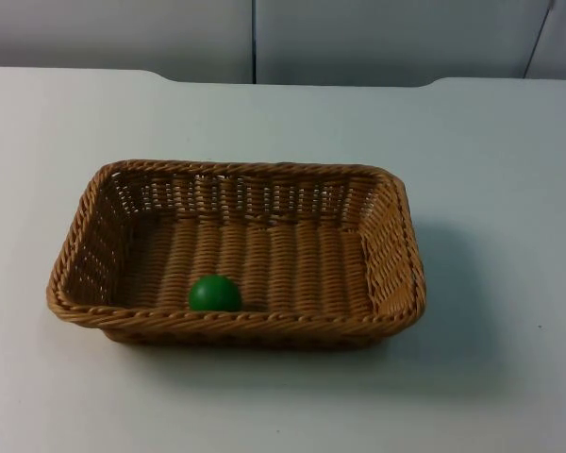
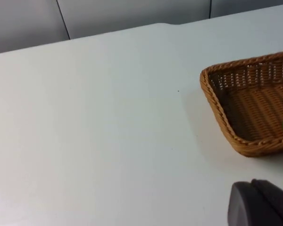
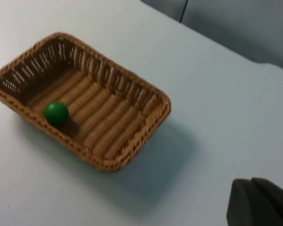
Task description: Pick up the basket with the left hand and place the ball into the basket with the right hand.
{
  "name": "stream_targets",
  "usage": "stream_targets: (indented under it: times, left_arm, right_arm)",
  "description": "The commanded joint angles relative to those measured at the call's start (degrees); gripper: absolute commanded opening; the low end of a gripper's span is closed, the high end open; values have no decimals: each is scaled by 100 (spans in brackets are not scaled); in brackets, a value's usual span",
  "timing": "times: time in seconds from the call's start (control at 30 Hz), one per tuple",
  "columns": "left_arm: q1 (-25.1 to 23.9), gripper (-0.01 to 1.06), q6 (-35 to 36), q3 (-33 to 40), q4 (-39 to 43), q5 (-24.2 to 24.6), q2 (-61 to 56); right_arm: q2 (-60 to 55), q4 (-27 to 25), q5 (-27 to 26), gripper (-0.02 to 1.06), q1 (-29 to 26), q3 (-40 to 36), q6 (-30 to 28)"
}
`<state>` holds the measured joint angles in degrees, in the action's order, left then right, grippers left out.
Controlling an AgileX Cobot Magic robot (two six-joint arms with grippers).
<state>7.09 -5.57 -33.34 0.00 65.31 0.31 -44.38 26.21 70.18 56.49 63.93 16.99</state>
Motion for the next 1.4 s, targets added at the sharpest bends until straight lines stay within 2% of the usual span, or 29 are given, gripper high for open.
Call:
stream_targets:
  times: [0.0, 0.1, 0.17, 0.2, 0.33, 0.47, 0.63, 0.87, 1.0, 1.1, 1.17, 1.23, 1.3, 1.37]
  left_arm:
    - [-11, 0, 4, 20, 31, 117, -31]
    - [-11, 0, 4, 20, 31, 117, -31]
    - [-11, 0, 4, 20, 31, 117, -31]
    - [-11, 0, 4, 20, 31, 117, -31]
    - [-11, 0, 4, 20, 31, 140, -31]
    - [-11, 0, 4, 20, 31, 140, -31]
    - [-11, 0, 4, 20, 31, 140, -31]
    - [-11, 0, 4, 20, 41, 137, -31]
    - [-11, 0, 4, 20, 38, 107, -31]
    - [-11, 0, 4, 20, 38, 107, -31]
    - [-11, 0, 4, 20, 38, 107, -31]
    - [-11, 0, 4, 20, 38, 107, -31]
    - [-11, 0, 4, 20, 38, 101, -31]
    - [-11, 0, 4, 20, 38, 101, -31]
  right_arm:
    - [510, 31, -123, 0, 25, -505, 131]
    - [1181, -420, -152, 0, 25, -983, -212]
    - [1646, -1101, -152, 0, 25, -1124, -741]
    - [1646, -1101, -152, 0, 25, -1124, -741]
    - [2466, -2354, -166, 0, 25, -1127, -1776]
    - [2940, -2701, -176, 0, 25, -1127, -2043]
    - [3369, -2701, -295, 0, 25, -1127, -2043]
    - [3365, -2621, -503, 0, 14, -1359, -1952]
    - [3365, -2621, -999, 0, 14, -2222, -1893]
    - [3365, -2621, -1098, 0, 14, -2451, -1813]
    - [3365, -2518, -1111, 0, 2, -2483, -1699]
    - [3361, -1989, -947, 0, -108, -2507, -1182]
    - [3338, -1627, -800, 0, -299, -2507, -1074]
    - [3291, -1553, -734, 0, -444, -2507, -1074]
